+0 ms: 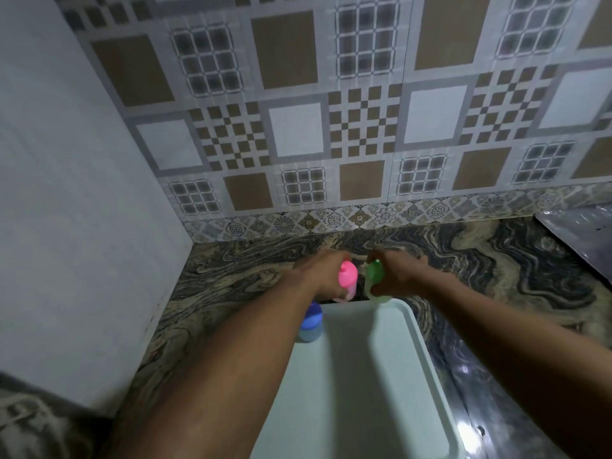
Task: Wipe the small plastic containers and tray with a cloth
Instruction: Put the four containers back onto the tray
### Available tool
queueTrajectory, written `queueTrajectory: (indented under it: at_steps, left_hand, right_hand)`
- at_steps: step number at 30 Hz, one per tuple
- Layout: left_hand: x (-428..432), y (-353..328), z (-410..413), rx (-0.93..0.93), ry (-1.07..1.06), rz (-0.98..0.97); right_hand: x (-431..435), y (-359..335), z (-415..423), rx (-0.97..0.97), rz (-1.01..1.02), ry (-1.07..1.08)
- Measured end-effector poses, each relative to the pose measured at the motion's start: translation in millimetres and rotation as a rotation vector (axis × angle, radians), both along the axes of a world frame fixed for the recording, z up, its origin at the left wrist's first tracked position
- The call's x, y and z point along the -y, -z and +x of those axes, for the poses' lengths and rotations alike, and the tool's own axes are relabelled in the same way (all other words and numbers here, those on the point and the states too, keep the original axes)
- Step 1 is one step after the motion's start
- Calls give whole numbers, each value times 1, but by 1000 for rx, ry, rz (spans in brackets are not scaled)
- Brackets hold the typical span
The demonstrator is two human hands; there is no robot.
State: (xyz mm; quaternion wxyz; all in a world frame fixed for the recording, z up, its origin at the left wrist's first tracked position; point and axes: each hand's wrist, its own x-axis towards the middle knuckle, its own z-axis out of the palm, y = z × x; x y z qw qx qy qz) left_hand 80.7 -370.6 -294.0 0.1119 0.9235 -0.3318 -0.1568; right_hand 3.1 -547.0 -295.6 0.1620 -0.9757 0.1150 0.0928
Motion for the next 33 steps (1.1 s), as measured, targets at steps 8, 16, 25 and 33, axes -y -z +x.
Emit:
queueTrajectory:
  at_steps: [8,16,25,33]
  left_hand:
    - [-4,33,-39,30,73,102]
    - [6,58,-51,74,116,229]
    - [7,55,-53,103,94,151]
    - [-37,51,-100,457,-62,-267]
  right_hand:
    - [-8,37,-33,-74,-38,-33]
    - [-2,66,-44,-109,-55,40]
    - [2,70,-49,8,-100,82]
    - [-38,88,-103,587,-108,84]
